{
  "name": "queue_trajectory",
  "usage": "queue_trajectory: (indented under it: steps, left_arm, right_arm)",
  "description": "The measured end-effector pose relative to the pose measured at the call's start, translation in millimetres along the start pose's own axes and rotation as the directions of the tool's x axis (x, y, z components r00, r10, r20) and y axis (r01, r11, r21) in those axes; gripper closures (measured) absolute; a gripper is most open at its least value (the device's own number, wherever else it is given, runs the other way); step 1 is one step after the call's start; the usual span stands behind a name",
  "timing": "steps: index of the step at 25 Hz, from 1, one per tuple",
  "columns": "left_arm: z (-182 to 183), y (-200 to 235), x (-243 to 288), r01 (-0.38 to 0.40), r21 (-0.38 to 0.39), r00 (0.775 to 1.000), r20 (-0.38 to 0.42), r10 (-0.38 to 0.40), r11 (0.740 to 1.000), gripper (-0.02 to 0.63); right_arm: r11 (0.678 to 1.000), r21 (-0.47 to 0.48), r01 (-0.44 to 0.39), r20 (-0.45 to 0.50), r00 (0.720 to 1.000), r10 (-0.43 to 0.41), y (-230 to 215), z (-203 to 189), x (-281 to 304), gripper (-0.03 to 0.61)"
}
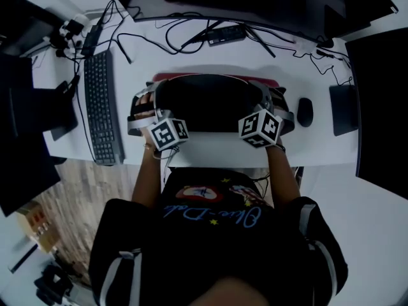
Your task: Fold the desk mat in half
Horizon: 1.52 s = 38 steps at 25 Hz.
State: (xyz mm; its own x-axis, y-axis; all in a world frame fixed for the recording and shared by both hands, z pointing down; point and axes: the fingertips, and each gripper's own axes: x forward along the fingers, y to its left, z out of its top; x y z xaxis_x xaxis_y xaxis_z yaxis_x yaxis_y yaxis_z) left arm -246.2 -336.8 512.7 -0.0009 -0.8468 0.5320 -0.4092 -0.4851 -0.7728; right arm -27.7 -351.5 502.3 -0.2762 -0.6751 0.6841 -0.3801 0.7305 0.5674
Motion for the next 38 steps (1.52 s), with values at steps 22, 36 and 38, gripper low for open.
queue_trajectory:
  steps: [22,36,38]
  left_arm:
    - [-6,-17,34,0.107,-0.029,0.994,0.018,-0.106,0.994,0.488]
    - [-29,38,-21,0.037,-0.652,0.997,0.07,0.012,0.757,0.459]
    - [-36,37,-37,0.061,-0.777,0.995,0.094,0.02,0.626,0.459]
  right_arm:
    - [1.0,0.031,-0.002,-0.058,0.998,0.004,2,-19,42,0.433]
    - [0.975,0.215,0.048,0.147,0.986,-0.08,-25,14,-2,0.379]
    - [0.967,0.253,0.023,0.21,0.974,-0.078,-22,25,-12,0.382]
